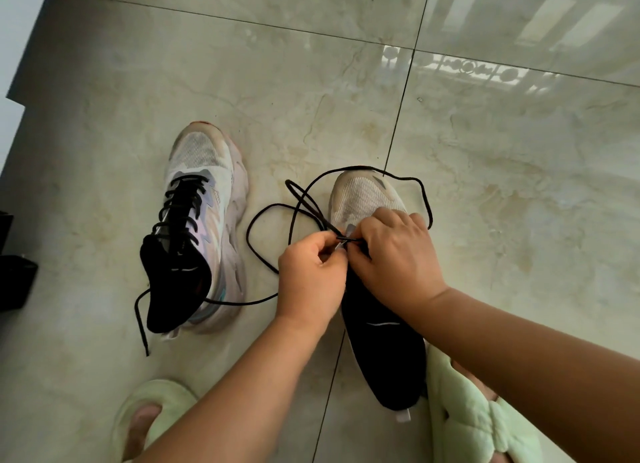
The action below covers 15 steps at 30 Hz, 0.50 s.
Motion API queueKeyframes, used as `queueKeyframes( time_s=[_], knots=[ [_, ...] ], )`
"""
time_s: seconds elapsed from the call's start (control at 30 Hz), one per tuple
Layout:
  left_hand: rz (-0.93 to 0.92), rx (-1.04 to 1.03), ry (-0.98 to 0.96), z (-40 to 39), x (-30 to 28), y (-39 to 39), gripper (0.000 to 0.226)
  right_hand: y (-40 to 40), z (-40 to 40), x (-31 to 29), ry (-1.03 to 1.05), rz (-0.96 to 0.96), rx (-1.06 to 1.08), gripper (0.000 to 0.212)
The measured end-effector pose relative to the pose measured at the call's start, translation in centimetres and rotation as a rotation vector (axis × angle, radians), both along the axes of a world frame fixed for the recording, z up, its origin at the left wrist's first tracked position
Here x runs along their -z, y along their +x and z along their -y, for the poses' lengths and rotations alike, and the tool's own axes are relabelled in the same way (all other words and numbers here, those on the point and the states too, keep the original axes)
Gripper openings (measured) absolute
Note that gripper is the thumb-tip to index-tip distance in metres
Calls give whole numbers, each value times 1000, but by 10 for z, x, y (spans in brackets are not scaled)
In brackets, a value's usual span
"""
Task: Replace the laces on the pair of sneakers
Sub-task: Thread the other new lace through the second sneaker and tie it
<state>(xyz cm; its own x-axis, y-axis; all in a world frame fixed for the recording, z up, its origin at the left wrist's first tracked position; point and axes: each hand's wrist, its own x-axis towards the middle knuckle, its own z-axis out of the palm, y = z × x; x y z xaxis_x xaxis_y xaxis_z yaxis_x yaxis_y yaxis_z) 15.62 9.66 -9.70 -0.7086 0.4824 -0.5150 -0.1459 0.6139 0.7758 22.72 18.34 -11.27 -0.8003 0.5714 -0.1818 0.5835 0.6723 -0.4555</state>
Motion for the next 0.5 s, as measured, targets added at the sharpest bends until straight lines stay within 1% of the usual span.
queueKeyframes(
  time_s=[0.07,0.1,0.2,0.27,0.33,0.4,0.47,0.5],
  knots=[
    [10,-21,29,1,-2,2,27,0,-5,-2,-31,-12,-32,20],
    [2,-40,38,0,-3,3,27,0,-8,-3,-55,-23,-54,18],
    [-72,-117,43,-1,-3,9,28,-1,-17,-10,-127,-37,-95,13],
    [-142,-166,37,-3,-3,8,33,2,-19,-17,-191,-74,-49,13],
    [-210,-201,35,-4,-4,2,38,8,-19,-26,-305,-130,54,16],
    [-318,-124,14,-6,-5,-6,38,17,-20,-35,-462,-218,169,17],
    [-448,62,9,-7,-6,-12,35,24,-22,-45,-590,-298,244,13],
    [-492,156,24,-7,-5,-14,35,26,-22,-49,-633,-320,262,16]
  ],
)
